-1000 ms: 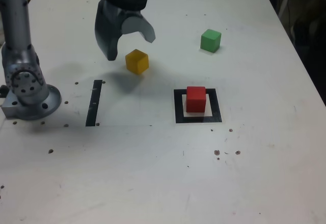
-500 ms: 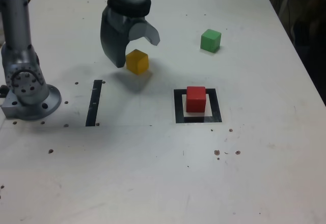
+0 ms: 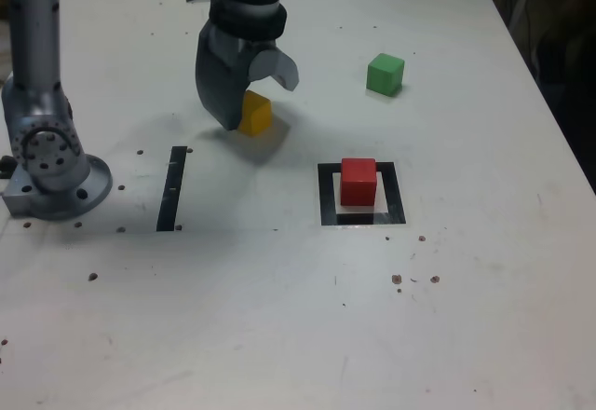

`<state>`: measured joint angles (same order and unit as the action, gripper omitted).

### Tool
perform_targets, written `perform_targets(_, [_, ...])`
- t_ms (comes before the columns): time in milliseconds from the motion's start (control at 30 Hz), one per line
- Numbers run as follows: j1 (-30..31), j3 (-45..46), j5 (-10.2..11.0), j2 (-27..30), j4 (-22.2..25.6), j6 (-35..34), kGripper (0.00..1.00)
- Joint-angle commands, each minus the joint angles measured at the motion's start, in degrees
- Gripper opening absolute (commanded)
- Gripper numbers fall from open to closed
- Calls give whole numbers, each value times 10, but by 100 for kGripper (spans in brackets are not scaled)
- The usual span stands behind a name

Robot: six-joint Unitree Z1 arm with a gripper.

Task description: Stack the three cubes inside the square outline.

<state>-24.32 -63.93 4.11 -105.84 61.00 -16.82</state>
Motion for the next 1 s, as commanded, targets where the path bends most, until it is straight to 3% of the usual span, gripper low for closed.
perform_targets(0, [-2, 1, 1, -3, 1, -2, 86])
perform_targets(100, [-4, 0, 3, -6, 1, -3, 80])
perform_targets(300, [-7, 1, 5, -12, -9, -7, 57])
perform_targets(633, [-7, 2, 6, -29, -25, -7, 53])
perform_targets(967, [-7, -2, 7, -31, -38, -2, 32])
